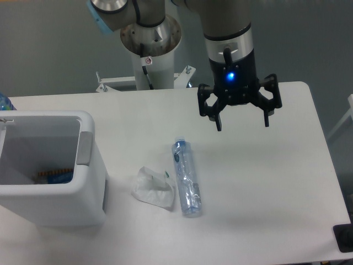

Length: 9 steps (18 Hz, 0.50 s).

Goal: Place the trash in the trash can
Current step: 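Move the open gripper down toward the white tissue beside the bottle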

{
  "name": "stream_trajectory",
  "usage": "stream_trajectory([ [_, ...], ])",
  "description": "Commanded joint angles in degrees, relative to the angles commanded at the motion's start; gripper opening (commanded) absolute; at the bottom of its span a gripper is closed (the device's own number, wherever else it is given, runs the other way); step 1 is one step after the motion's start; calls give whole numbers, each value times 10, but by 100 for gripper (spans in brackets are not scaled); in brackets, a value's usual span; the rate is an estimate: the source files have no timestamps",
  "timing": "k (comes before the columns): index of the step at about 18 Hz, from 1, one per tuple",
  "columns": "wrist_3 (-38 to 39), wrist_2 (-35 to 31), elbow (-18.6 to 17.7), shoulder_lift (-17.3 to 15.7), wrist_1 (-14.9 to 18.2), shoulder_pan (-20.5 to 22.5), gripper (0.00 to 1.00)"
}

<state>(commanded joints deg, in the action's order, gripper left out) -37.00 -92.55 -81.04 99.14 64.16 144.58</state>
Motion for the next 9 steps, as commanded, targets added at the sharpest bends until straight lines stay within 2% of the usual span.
stream_trajectory([
  [9, 11, -19, -15, 2, -4, -4, 100],
])
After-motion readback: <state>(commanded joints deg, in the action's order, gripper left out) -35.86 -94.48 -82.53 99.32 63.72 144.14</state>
